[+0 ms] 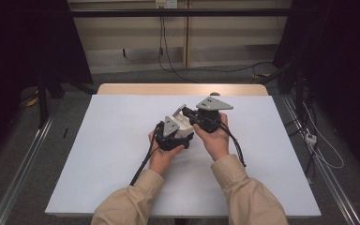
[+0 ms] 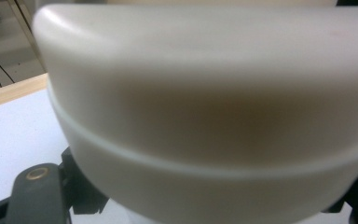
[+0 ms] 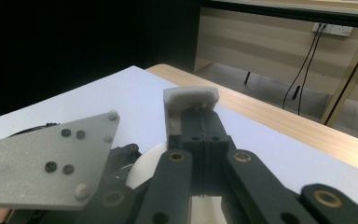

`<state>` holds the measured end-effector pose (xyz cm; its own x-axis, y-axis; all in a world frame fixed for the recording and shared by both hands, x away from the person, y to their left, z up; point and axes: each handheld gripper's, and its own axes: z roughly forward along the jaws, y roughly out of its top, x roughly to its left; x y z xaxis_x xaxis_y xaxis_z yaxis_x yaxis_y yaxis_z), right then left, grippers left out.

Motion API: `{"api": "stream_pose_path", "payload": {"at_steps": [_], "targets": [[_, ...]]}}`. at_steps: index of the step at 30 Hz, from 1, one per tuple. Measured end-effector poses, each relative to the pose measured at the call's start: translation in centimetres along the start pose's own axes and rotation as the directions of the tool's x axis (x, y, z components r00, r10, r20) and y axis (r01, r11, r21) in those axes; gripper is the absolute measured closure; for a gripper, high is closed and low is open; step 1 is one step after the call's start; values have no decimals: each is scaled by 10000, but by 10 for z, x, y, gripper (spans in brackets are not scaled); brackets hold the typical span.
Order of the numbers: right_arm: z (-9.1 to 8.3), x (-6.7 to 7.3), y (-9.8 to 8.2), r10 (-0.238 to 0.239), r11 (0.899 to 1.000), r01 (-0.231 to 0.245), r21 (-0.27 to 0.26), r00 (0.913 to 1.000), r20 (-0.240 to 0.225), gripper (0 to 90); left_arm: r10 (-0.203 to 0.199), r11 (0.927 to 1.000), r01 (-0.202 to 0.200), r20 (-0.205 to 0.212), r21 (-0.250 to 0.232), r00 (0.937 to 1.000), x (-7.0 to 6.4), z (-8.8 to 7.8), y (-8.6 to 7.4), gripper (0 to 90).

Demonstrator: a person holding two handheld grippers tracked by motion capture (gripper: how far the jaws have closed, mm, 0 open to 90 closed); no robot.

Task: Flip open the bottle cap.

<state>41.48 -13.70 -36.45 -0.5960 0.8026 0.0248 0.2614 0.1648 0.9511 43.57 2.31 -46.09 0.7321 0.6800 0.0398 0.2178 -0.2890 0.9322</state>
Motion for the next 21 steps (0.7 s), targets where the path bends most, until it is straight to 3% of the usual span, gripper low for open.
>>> {"api": "stream_pose_path", "payload": {"at_steps": [9,11,13,18,19,21], "targets": [[2,0,2,-66,10000,66,-15,10000,4,900,70,10000,-70,-41,8,10000,1,0,0,187],[3,0,3,-72,10000,72,-35,10000,-14,900,-186,9998,185,-66,-50,9998,-1,0,0,187],[4,-1,4,-34,10000,34,-24,10000,-29,900,34,10000,-34,-19,5,10000,1,0,0,187],[5,-1,4,33,10000,-33,-83,10000,-51,900,16,10000,-16,-21,6,10000,1,0,0,187],[5,-1,4,18,10000,-19,-87,10000,-48,900,-185,9998,184,-73,-42,9998,-1,1,0,187],[5,-1,5,-24,10000,24,-70,10000,-24,900,-8,10000,8,-29,5,10000,0,0,0,188]]}}
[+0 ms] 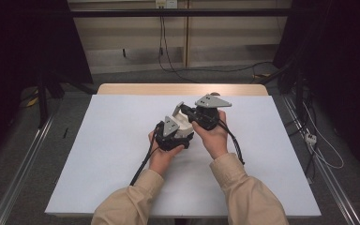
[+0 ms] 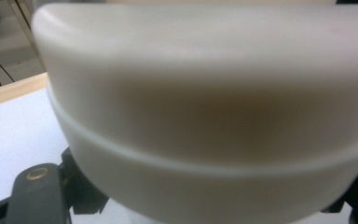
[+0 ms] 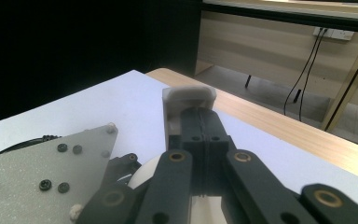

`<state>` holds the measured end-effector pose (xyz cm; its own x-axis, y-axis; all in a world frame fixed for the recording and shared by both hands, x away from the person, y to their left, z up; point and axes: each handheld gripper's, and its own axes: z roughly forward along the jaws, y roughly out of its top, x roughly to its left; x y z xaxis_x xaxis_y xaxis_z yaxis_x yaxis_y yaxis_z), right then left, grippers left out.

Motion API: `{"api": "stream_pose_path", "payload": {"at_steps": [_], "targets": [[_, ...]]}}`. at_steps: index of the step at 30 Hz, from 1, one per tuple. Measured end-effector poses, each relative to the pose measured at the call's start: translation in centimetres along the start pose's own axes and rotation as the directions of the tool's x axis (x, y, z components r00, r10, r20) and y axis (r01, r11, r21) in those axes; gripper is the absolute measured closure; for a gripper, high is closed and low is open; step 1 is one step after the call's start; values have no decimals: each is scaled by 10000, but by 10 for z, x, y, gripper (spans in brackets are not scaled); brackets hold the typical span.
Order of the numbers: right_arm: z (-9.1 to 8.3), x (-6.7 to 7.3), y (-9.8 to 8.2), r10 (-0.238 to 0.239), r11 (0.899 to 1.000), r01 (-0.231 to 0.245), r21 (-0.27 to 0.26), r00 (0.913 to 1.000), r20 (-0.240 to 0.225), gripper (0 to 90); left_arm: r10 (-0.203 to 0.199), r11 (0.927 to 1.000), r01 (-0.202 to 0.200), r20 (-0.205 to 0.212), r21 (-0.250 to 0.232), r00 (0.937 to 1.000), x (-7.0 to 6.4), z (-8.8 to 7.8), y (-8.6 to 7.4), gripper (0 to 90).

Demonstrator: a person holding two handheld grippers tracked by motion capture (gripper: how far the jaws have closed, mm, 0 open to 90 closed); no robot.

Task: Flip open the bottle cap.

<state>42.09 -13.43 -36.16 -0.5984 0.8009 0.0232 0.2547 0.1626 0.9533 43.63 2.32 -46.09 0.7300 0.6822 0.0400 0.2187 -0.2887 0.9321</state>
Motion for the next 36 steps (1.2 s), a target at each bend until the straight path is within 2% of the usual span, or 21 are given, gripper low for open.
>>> {"api": "stream_pose_path", "payload": {"at_steps": [3,5,8,36], "targets": [[1,0,1,-72,10000,72,11,10000,13,900,-6,10000,6,-1,-1,10000,0,0,0,187],[1,0,2,-111,9999,111,34,9999,41,900,-205,9998,205,-65,-47,9998,-1,0,0,187],[3,0,3,-136,9999,136,33,9999,39,900,50,10000,-50,3,18,10000,0,0,0,188],[12,-3,10,-6,10000,6,49,10000,-5,900,95,10000,-95,-45,8,9999,0,0,0,188]]}}
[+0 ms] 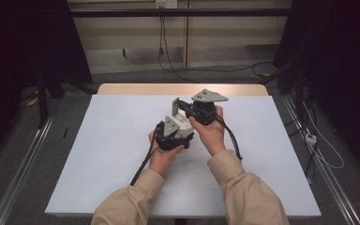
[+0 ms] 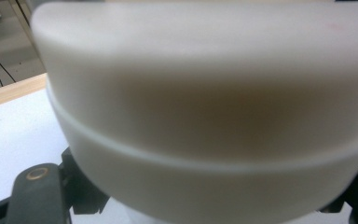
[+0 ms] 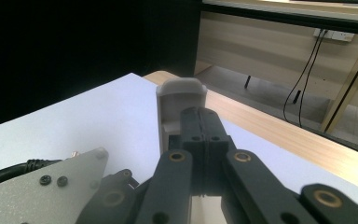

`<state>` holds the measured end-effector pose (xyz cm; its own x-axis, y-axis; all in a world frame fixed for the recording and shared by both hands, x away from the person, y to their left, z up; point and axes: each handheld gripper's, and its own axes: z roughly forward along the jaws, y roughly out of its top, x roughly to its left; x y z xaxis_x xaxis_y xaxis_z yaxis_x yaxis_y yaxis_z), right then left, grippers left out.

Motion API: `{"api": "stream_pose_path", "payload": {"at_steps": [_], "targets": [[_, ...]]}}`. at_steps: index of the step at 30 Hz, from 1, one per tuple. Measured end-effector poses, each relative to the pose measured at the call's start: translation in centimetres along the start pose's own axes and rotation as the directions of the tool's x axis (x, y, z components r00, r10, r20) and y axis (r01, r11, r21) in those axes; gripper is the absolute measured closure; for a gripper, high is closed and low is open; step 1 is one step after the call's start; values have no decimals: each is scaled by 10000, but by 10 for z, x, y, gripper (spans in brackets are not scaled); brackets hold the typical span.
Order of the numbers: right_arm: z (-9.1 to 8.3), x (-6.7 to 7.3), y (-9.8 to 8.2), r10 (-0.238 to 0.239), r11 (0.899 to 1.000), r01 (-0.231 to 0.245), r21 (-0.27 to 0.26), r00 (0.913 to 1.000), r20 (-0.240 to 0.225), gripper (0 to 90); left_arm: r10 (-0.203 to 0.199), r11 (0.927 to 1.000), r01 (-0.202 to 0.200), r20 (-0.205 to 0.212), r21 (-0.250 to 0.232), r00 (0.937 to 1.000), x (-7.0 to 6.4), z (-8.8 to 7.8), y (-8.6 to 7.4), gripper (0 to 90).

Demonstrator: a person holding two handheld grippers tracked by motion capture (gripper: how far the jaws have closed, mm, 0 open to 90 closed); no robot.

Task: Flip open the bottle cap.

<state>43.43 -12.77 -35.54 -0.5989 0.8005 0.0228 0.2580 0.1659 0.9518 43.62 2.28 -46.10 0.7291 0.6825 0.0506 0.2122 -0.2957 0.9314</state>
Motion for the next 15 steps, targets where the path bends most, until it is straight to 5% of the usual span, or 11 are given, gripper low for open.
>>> {"api": "stream_pose_path", "payload": {"at_steps": [15], "targets": [[4,-1,1,15,10000,-15,16,10000,70,900,0,10000,0,14,17,10000,0,0,0,188]]}}
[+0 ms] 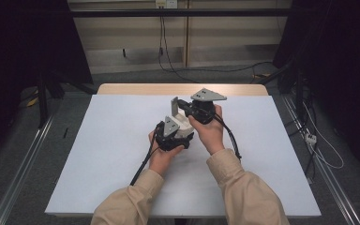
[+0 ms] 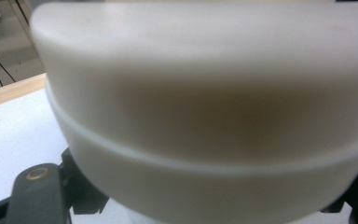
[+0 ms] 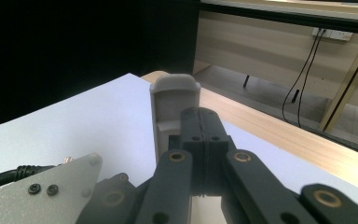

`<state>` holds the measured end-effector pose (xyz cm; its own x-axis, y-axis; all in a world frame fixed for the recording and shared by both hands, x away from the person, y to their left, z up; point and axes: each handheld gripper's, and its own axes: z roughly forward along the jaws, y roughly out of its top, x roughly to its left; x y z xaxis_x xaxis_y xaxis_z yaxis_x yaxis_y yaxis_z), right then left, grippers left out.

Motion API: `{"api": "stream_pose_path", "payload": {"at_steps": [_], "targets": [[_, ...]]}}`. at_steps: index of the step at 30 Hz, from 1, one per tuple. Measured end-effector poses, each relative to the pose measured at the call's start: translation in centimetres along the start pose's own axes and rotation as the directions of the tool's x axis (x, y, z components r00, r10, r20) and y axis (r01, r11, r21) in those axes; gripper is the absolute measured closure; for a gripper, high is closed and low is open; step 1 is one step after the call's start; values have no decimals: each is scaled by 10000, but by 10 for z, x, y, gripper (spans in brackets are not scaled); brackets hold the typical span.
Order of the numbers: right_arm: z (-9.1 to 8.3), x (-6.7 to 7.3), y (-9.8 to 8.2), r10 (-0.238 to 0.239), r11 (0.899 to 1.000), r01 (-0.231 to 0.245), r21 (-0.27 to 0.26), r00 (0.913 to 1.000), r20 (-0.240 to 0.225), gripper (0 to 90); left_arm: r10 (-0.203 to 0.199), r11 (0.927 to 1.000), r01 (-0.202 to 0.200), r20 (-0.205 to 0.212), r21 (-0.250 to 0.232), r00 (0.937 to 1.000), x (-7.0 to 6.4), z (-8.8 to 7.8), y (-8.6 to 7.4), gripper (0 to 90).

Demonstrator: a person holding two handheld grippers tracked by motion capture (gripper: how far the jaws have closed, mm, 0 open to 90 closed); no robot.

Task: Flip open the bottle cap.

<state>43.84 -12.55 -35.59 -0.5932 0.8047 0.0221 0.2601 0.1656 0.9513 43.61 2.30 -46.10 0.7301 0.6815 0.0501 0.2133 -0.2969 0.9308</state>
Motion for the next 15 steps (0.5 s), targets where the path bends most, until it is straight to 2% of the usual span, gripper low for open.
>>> {"api": "stream_pose_path", "payload": {"at_steps": [15], "targets": [[7,0,3,-19,10000,20,73,10000,-83,900,-194,9998,194,27,-29,9998,0,0,0,188]]}}
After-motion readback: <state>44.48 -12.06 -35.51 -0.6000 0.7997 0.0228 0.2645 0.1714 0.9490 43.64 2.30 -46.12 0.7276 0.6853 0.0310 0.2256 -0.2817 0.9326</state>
